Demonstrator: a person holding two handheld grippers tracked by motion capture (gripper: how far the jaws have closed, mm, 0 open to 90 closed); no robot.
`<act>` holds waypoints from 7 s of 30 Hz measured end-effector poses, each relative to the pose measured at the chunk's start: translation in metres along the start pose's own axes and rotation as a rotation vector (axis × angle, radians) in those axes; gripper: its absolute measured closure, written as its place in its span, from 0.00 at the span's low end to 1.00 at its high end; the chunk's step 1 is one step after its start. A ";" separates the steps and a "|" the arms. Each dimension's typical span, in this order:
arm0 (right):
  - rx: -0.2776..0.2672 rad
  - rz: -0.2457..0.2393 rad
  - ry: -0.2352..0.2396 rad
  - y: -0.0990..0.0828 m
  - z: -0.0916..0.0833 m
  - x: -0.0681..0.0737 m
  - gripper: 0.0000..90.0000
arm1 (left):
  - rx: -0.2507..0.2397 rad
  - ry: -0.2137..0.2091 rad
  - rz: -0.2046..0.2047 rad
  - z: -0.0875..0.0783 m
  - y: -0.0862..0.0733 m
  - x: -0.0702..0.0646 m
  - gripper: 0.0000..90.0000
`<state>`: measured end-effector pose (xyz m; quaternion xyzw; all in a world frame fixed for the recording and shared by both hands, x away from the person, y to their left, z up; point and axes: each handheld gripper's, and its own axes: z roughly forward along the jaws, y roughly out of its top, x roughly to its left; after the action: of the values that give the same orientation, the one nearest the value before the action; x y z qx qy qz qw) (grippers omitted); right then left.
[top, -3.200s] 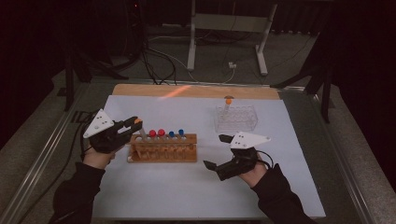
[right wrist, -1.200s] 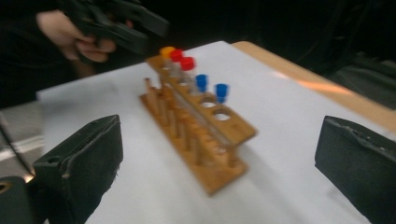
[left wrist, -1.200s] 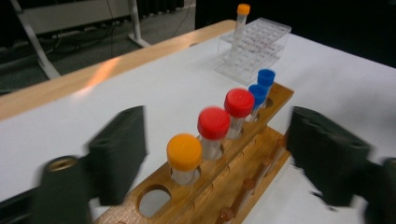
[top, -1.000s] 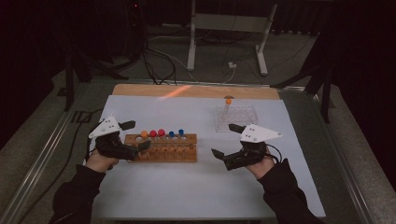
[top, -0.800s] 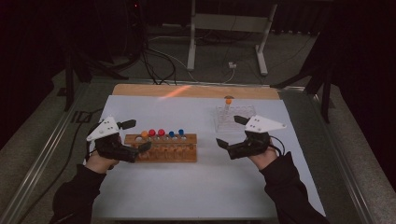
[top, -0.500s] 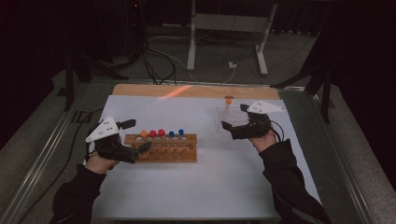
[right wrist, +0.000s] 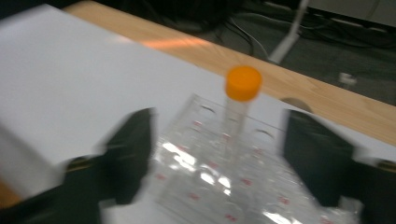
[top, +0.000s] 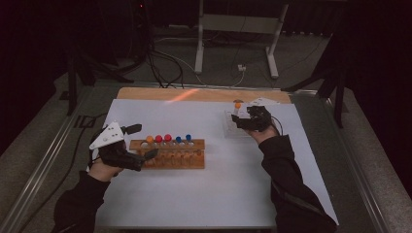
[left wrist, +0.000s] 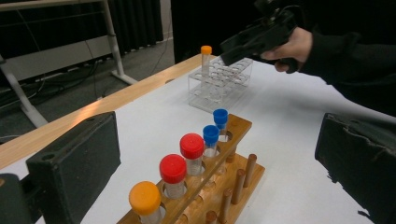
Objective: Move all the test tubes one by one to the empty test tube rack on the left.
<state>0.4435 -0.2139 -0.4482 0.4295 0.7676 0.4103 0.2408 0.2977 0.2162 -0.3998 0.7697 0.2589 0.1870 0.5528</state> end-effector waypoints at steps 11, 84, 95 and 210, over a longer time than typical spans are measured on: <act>0.063 0.015 -0.020 0.003 0.027 -0.009 0.66 | 0.000 -0.006 -0.005 0.000 -0.001 0.001 0.01; 0.063 -0.368 0.562 -0.026 -0.102 0.142 0.83 | 0.037 -0.266 0.024 0.049 0.005 -0.073 0.20; 0.072 -0.399 0.618 -0.027 -0.100 0.164 0.83 | 0.049 -0.282 0.063 0.061 0.003 -0.088 0.53; -0.087 -0.245 0.539 -0.011 -0.123 0.133 0.01 | 0.135 0.087 -0.095 -0.011 -0.033 0.028 0.32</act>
<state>0.2812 -0.1552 -0.3928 0.1984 0.8317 0.5100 0.0942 0.3072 0.2497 -0.4279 0.7830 0.3309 0.1759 0.4964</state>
